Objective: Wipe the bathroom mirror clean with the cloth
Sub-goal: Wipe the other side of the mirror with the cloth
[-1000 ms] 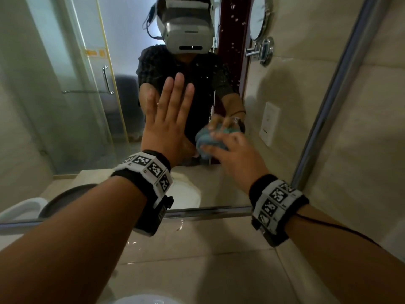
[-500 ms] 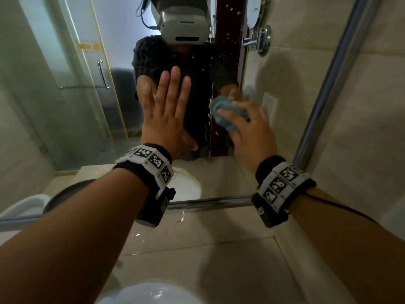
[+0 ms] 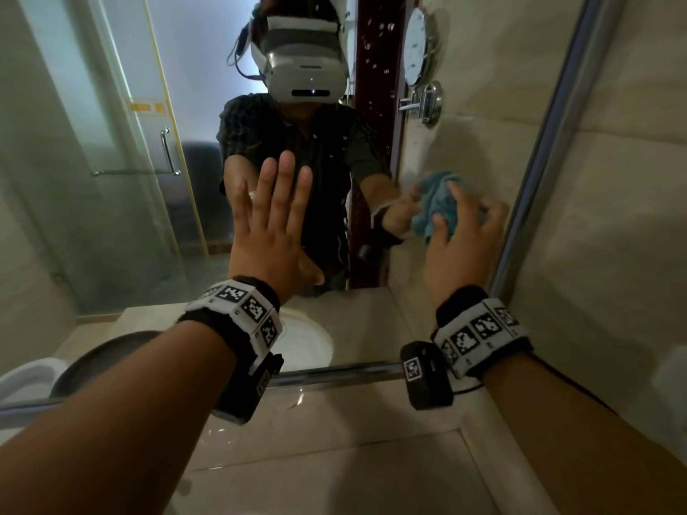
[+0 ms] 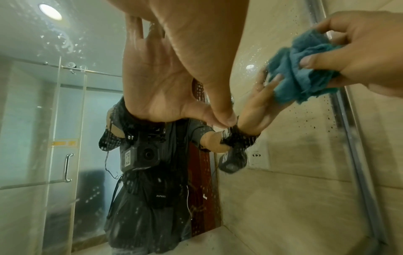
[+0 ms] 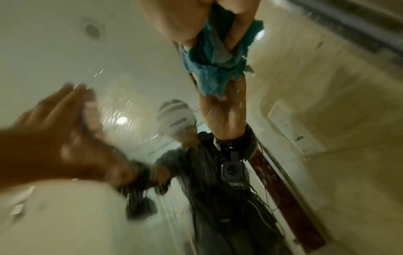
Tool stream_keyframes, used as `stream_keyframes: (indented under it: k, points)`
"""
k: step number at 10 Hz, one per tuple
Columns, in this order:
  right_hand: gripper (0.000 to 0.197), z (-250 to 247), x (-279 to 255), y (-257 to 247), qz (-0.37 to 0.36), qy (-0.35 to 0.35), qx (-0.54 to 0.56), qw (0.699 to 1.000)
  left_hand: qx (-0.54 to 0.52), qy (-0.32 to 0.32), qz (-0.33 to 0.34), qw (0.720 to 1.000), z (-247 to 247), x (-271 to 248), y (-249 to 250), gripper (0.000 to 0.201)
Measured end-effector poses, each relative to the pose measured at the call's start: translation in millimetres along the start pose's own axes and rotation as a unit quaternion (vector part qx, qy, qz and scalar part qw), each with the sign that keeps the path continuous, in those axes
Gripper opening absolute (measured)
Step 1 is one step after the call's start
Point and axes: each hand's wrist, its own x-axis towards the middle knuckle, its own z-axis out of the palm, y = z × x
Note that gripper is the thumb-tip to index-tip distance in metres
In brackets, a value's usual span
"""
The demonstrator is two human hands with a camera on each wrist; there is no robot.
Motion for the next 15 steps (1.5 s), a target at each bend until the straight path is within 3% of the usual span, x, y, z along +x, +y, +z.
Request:
stream_keyframes:
  k: [1,2,3,4,5,6,7,8,9,10,11,12,13,14,15]
  points:
    - [0.026,8,-32,-10,-0.080,-0.147,-0.001,0.986,0.012,-0.009,-0.006,1.000,-2,0,2,0.145]
    - [0.026,0,-41,2,-0.166,-0.260,-0.057,0.949,0.013,-0.019,-0.008,1.000,-3,0,2,0.145]
    - [0.027,-19,-7,26,-0.016,-0.082,-0.057,0.995,0.007,-0.032,-0.012,0.999,-4,0,2,0.146]
    - [0.031,-21,5,35,0.080,0.003,-0.030,0.996,0.002,-0.026,-0.012,1.000,-4,0,1,0.148]
    - [0.029,-11,-30,16,0.016,-0.109,-0.008,0.994,-0.003,-0.025,-0.011,1.000,-3,1,1,0.149]
    - [0.028,-2,-59,22,-0.097,-0.269,-0.037,0.958,-0.008,-0.025,-0.012,1.000,-4,0,2,0.149]
    - [0.015,-17,-28,26,-0.065,-0.155,-0.067,0.983,-0.009,-0.030,-0.014,0.999,-4,-1,2,0.148]
    - [0.025,-21,11,23,-0.011,-0.017,-0.004,1.000,-0.006,-0.033,-0.014,0.999,-5,-1,1,0.148]
    - [0.021,-12,-7,9,-0.021,-0.073,0.008,0.997,-0.002,-0.036,-0.015,0.999,-5,-1,2,0.146]
    - [0.026,0,-57,27,-0.126,-0.278,-0.040,0.951,0.010,-0.046,-0.016,0.999,-7,-1,4,0.145]
    - [0.024,-4,-52,66,-0.121,-0.280,-0.103,0.947,0.017,-0.046,-0.014,0.999,-9,-1,5,0.146]
    - [0.019,-17,-7,75,-0.037,-0.092,-0.057,0.993,0.009,-0.040,-0.014,0.999,-8,0,4,0.145]
    - [0.024,-17,6,69,0.036,-0.023,0.005,0.999,0.008,-0.036,-0.015,0.999,-5,0,3,0.145]
    - [0.047,-12,-25,79,0.005,-0.084,-0.014,0.996,0.010,-0.028,-0.013,0.999,-3,-1,2,0.146]
    - [0.049,-18,-54,79,-0.036,-0.175,-0.012,0.984,0.006,-0.028,-0.009,1.000,-4,-1,2,0.145]
